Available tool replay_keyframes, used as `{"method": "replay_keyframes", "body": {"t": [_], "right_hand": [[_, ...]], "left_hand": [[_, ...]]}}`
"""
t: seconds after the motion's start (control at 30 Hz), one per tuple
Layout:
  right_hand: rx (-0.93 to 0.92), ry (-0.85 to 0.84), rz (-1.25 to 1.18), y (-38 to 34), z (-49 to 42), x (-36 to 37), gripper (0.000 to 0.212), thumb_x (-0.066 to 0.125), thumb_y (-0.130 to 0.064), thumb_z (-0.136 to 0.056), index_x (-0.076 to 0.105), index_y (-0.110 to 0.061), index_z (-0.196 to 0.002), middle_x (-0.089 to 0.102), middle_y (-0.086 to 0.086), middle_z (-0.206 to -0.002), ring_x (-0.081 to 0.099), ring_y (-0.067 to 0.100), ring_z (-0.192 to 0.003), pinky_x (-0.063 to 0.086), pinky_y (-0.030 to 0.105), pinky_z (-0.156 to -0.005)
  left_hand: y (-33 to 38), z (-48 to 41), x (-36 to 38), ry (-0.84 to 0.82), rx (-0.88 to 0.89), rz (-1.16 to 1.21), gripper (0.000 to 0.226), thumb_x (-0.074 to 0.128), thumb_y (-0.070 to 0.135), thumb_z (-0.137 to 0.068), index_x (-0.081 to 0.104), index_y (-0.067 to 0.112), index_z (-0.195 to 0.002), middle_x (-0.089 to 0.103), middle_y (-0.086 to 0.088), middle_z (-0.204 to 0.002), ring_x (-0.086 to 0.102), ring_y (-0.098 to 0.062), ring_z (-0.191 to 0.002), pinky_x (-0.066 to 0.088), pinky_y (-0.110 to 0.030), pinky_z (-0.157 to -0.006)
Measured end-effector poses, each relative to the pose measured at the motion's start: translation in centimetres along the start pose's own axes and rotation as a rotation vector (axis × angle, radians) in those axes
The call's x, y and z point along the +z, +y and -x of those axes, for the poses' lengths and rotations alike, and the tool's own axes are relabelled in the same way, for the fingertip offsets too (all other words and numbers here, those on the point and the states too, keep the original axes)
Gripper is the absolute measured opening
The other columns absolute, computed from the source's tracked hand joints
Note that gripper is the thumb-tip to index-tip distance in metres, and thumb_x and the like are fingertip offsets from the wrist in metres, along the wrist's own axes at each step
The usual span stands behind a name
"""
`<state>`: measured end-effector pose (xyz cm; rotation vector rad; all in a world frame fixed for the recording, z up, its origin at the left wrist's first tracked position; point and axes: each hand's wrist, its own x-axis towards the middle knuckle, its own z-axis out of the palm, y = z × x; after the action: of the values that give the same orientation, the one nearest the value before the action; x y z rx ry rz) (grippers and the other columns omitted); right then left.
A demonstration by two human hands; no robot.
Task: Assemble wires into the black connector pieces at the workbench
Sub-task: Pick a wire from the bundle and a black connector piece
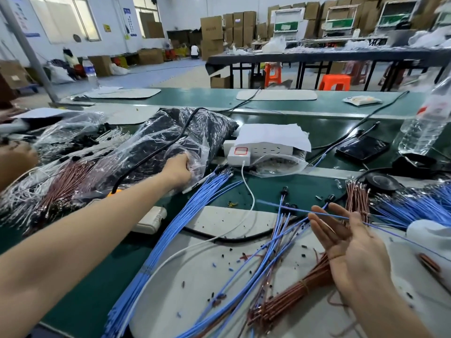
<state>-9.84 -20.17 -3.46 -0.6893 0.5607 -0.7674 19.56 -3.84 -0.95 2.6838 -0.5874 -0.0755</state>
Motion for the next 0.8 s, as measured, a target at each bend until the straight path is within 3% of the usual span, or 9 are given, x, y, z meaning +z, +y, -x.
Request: {"method": "replay_keyframes", "body": {"t": [0.07,0.17,0.23,0.3,0.37,0.47,0.57,0.63,0.8], "right_hand": [[0.003,-0.005,-0.003,-0.2,0.1,0.1,0.028,0.043,-0.021,-0.100,0.061,-0.002,-0.090,0.073,0.016,-0.076,0.073,0.024,-0.068,0.060,0.029,-0.062],[-0.005,-0.055,0.010,-0.1,0.1,0.2,0.004,0.061,-0.006,-0.078,0.063,-0.005,-0.081,0.071,0.007,-0.070,0.070,0.016,-0.065,0.058,0.021,-0.064],[-0.033,-0.067,0.099,0.4,0.1,0.0,0.013,0.064,0.000,-0.074,0.058,-0.011,-0.073,0.065,0.001,-0.064,0.064,0.008,-0.059,0.055,0.014,-0.061],[-0.075,-0.054,0.184,0.7,-0.1,-0.2,0.028,0.061,0.008,-0.081,0.050,-0.015,-0.069,0.059,-0.001,-0.059,0.058,0.006,-0.053,0.051,0.011,-0.055],[-0.103,-0.067,0.243,0.9,0.0,-0.1,0.032,0.058,0.012,-0.084,0.046,-0.014,-0.069,0.057,-0.002,-0.055,0.054,0.006,-0.050,0.048,0.012,-0.051],[-0.124,-0.114,0.303,1.0,0.4,0.2,0.030,0.050,0.017,-0.087,0.044,-0.011,-0.075,0.065,0.004,-0.059,0.061,0.012,-0.050,0.048,0.016,-0.048],[-0.135,-0.152,0.315,1.0,0.8,0.4,0.025,0.044,0.014,-0.091,0.043,-0.009,-0.081,0.071,0.018,-0.070,0.068,0.024,-0.056,0.053,0.021,-0.049],[-0.193,-0.125,0.361,0.9,0.7,0.2,0.021,0.047,0.014,-0.090,0.046,-0.007,-0.084,0.071,0.018,-0.072,0.069,0.024,-0.059,0.055,0.022,-0.053],[-0.367,-0.047,0.517,0.9,0.1,-0.2,0.018,0.052,0.012,-0.090,0.059,-0.005,-0.091,0.072,0.009,-0.076,0.068,0.014,-0.064,0.054,0.016,-0.064]], "left_hand": [[-0.1,0.5,-0.2,0.034,0.051,-0.090,0.011,0.048,-0.006,-0.082,0.052,0.003,-0.086,0.061,-0.019,-0.099,0.057,-0.034,-0.098,0.042,-0.033,-0.075],[0.6,1.8,-1.8,0.087,0.146,-0.274,0.016,0.049,-0.004,-0.085,0.054,0.009,-0.077,0.060,-0.009,-0.092,0.058,-0.023,-0.083,0.049,-0.033,-0.075],[1.6,3.3,-4.0,0.074,0.198,-0.405,0.017,0.048,-0.002,-0.087,0.057,0.010,-0.079,0.061,-0.007,-0.086,0.058,-0.019,-0.074,0.050,-0.033,-0.070],[3.2,4.8,-6.3,0.105,0.285,-0.439,0.018,0.051,-0.001,-0.087,0.059,0.015,-0.083,0.061,-0.001,-0.081,0.055,-0.014,-0.068,0.045,-0.028,-0.062],[5.6,6.8,-7.2,0.133,0.445,-0.263,0.022,0.058,0.005,-0.087,0.059,0.026,-0.085,0.058,0.011,-0.076,0.055,0.000,-0.064,0.041,-0.014,-0.055],[8.7,10.3,-4.1,0.030,0.583,0.308,0.024,0.069,0.012,-0.084,0.063,0.030,-0.099,0.064,0.016,-0.081,0.062,0.006,-0.066,0.048,-0.006,-0.061],[9.9,12.0,1.7,-0.011,0.547,0.620,0.028,0.071,0.008,-0.082,0.064,0.029,-0.099,0.067,0.009,-0.081,0.061,-0.007,-0.062,0.052,-0.019,-0.068],[9.6,12.4,4.5,-0.052,0.520,0.739,0.029,0.069,0.003,-0.083,0.065,0.030,-0.093,0.070,0.004,-0.083,0.063,-0.012,-0.066,0.053,-0.026,-0.073],[8.1,12.2,7.0,-0.166,0.488,0.945,0.030,0.072,0.004,-0.082,0.066,0.033,-0.089,0.069,0.010,-0.094,0.067,-0.012,-0.086,0.051,-0.022,-0.077]]}}
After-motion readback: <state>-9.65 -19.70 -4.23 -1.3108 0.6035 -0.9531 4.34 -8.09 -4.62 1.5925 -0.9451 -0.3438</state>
